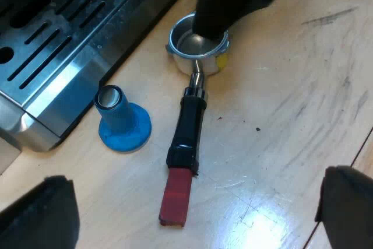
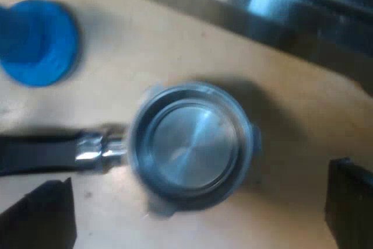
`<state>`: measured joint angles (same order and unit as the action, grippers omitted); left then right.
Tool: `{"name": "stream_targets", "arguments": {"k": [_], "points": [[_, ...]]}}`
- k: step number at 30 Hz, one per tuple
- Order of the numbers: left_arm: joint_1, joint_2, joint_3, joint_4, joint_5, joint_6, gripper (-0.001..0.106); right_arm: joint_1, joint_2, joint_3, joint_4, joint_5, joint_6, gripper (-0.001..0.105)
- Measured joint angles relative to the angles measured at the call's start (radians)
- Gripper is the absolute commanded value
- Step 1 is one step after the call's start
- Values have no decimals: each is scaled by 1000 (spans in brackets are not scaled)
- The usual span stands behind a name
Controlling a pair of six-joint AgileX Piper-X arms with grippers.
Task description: Put the handle in the coffee machine
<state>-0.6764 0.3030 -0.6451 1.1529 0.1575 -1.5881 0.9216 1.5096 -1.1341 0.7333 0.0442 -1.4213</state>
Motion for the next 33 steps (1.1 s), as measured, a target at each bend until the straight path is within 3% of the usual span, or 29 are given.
{"name": "stream_targets", "arguments": {"k": [6, 33], "points": [[0, 0, 0, 0, 0, 0, 85, -19, 51, 0, -34, -44, -37, 87], [0, 0, 0, -1, 0, 0, 85, -21, 187, 0, -129, -129, -58, 87]]}}
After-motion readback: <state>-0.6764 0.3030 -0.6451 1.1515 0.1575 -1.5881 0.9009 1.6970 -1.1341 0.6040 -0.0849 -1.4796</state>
